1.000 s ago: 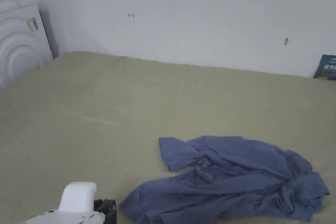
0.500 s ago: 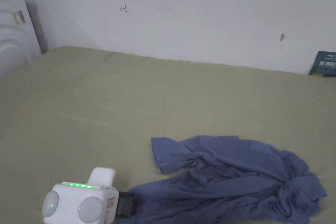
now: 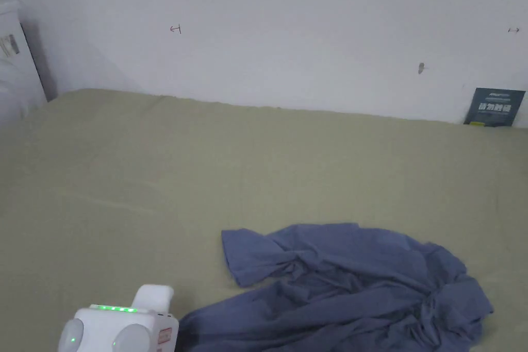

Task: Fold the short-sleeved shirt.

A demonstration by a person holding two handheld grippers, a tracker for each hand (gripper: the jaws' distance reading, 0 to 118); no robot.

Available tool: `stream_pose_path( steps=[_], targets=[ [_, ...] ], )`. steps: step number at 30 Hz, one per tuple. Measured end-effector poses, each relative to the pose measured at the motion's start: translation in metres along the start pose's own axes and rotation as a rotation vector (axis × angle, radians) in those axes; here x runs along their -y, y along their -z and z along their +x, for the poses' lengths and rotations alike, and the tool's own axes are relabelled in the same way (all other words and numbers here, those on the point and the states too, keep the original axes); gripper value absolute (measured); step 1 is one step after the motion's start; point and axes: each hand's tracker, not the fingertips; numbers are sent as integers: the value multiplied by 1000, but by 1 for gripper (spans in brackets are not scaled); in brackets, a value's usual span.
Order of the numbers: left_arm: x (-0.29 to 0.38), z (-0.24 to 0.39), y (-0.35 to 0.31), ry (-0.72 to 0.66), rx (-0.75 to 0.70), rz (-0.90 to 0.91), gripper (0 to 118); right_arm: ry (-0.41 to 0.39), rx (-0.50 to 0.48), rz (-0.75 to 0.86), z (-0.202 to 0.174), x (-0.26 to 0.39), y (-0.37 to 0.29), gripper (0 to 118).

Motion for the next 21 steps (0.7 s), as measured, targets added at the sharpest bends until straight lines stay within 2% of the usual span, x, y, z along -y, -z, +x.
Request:
stream_pose_path(
  steps=[7,11,13,19,21],
  targets=[
    [7,5,8,11,9,0,0,11,26,-10,15,-7,7,0],
    [11,5,16,22,22,-12,0,36,122,-50,41,-34,33,0],
    [11,5,16,18,26,-10,0,29,125,-38,60,-55,52,0],
    [9,0,21,26,46,-19,0,-64,156,-106,128,-133,149,0],
    [9,1,20,29,50,-20,0,-92,170,-125,139,-154,174,0]
  ],
)
